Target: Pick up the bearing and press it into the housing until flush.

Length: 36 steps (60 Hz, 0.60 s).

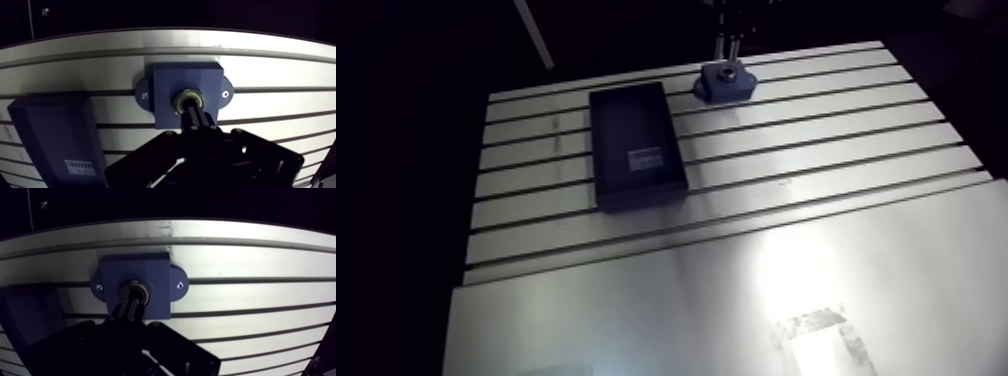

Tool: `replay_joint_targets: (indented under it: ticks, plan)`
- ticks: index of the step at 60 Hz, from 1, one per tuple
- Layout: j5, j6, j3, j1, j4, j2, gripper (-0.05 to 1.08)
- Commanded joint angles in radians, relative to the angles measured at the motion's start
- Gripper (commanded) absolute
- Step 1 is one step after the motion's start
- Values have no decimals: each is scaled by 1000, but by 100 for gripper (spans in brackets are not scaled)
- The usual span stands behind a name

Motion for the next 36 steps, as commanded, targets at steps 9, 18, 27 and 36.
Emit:
replay_joint_targets:
  ticks: [9, 18, 27, 36]
  plan:
    - [0, -3, 16, 0, -28, 13, 108]
    - [1, -3, 16, 0, -29, 14, 107]
    - [-1, -3, 16, -1, -29, 15, 108]
    - [-1, -3, 16, 0, -29, 16, 107]
